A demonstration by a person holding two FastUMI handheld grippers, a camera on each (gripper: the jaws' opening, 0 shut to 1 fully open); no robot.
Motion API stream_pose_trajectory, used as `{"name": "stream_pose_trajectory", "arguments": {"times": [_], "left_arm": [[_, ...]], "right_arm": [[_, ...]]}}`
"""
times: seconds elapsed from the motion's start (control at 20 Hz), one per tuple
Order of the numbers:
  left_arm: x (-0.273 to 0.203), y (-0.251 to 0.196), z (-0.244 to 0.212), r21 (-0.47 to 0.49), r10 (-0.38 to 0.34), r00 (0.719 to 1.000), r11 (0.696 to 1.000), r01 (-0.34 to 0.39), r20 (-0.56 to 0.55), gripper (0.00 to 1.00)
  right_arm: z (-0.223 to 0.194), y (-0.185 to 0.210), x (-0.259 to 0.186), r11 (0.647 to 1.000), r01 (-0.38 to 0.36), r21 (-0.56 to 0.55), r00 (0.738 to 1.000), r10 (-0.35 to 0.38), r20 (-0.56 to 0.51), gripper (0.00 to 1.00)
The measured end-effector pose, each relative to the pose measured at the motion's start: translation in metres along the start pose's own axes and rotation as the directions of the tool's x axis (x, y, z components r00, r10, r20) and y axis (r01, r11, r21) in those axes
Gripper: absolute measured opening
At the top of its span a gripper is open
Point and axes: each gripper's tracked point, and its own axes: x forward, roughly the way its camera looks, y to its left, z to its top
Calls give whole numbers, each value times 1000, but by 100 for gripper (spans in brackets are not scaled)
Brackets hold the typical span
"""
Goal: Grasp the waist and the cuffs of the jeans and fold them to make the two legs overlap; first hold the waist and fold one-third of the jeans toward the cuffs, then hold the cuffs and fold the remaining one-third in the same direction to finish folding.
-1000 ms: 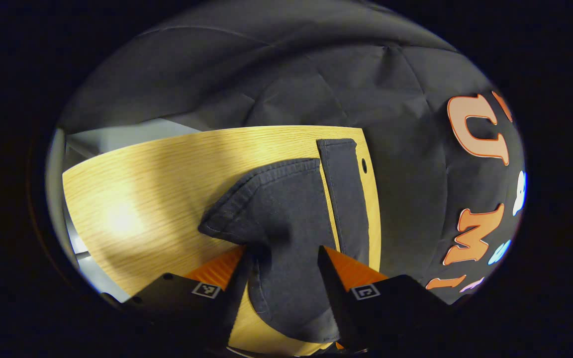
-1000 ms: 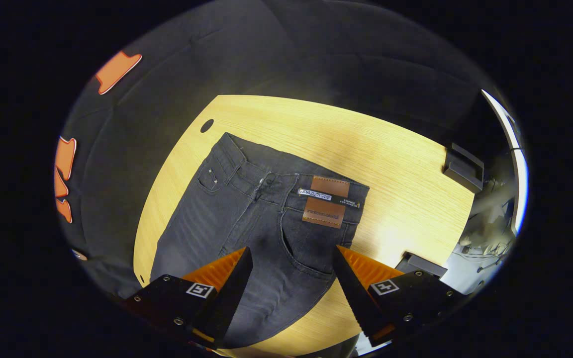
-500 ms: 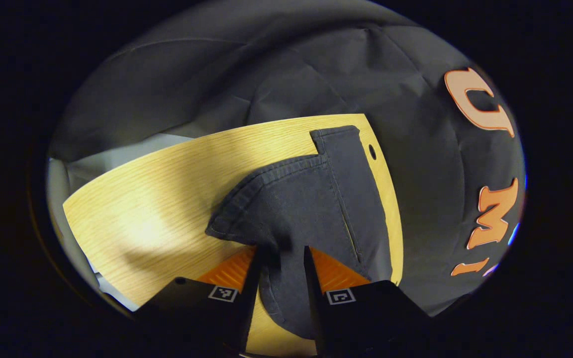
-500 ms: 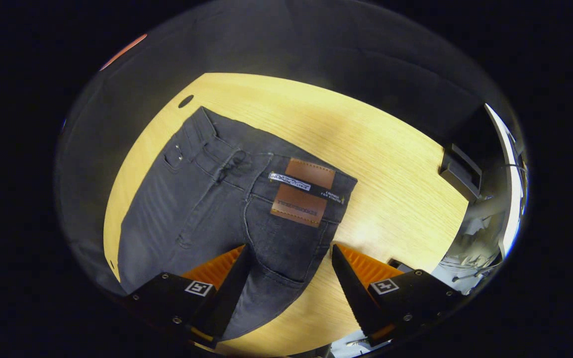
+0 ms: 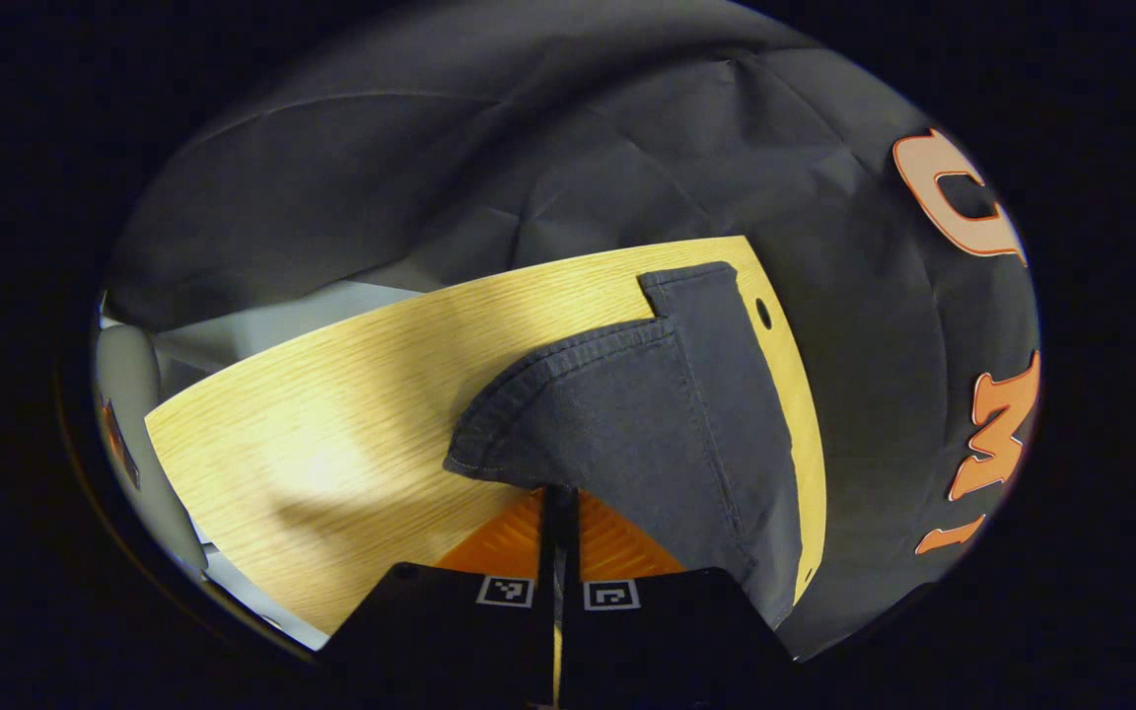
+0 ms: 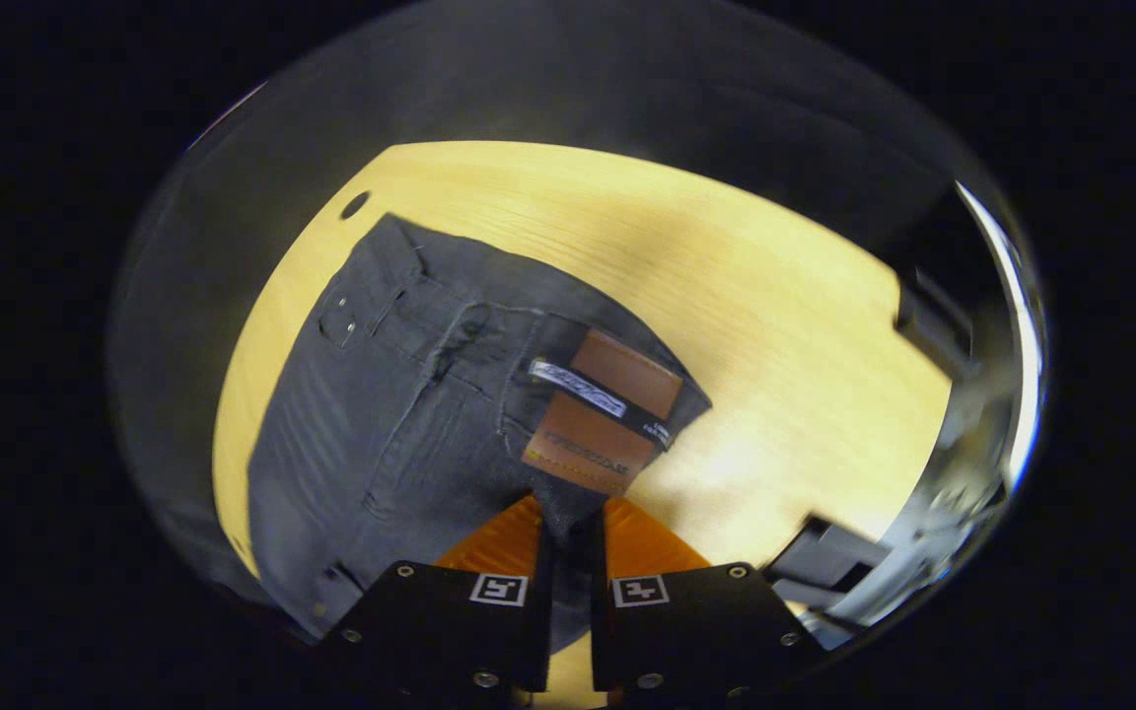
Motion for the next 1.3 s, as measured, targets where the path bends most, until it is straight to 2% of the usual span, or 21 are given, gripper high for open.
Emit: {"name": "stream_pose_trajectory", "arguments": {"times": [0.15, 0.2, 0.25, 0.3, 0.35, 0.5, 0.7, 0.9, 1.1, 1.2, 1.3], "left_arm": [[-16, -12, 3, 49, -43, 999, 998, 41, 22, 4], [-20, -6, 13, 56, -18, 999, 998, 15, 40, 4], [-4, -14, 10, 45, -17, 998, 999, 14, 60, 1], [-12, -28, 9, 57, -46, 998, 997, 43, 50, 1], [-9, -30, 8, 85, -41, 998, 996, 36, 53, 1], [-24, -44, 17, 130, -86, 996, 988, 81, 34, 0], [-40, -80, 28, 207, -146, 989, 968, 139, 18, 0], [-43, -117, 43, 264, -196, 981, 945, 192, -15, 0], [-30, -137, 59, 280, -207, 977, 936, 213, -50, 0], [-19, -145, 58, 304, -193, 979, 931, 202, -58, 0], [-11, -155, 53, 323, -173, 984, 929, 180, -51, 0]], "right_arm": [[3, 4, -13, 992, -101, 72, 995, 101, 0, 17], [6, 6, -16, 989, -115, 95, 993, 115, 10, 17], [5, 11, -20, 985, -134, 110, 991, 134, 7, 17], [6, 16, -25, 981, -156, 118, 988, 155, 17, 17], [6, 21, -27, 979, -171, 115, 985, 169, 25, 17], [8, 37, -49, 970, -218, 107, 976, 214, 48, 17], [11, 59, -78, 972, -225, 75, 972, 218, 84, 17], [18, 76, -102, 967, -226, 120, 969, 211, 129, 17], [42, 97, -129, 948, -275, 160, 954, 248, 172, 16], [53, 90, -118, 969, -226, 102, 962, 205, 178, 10], [48, 81, -99, 987, -157, 45, 982, 151, 112, 10]]}}
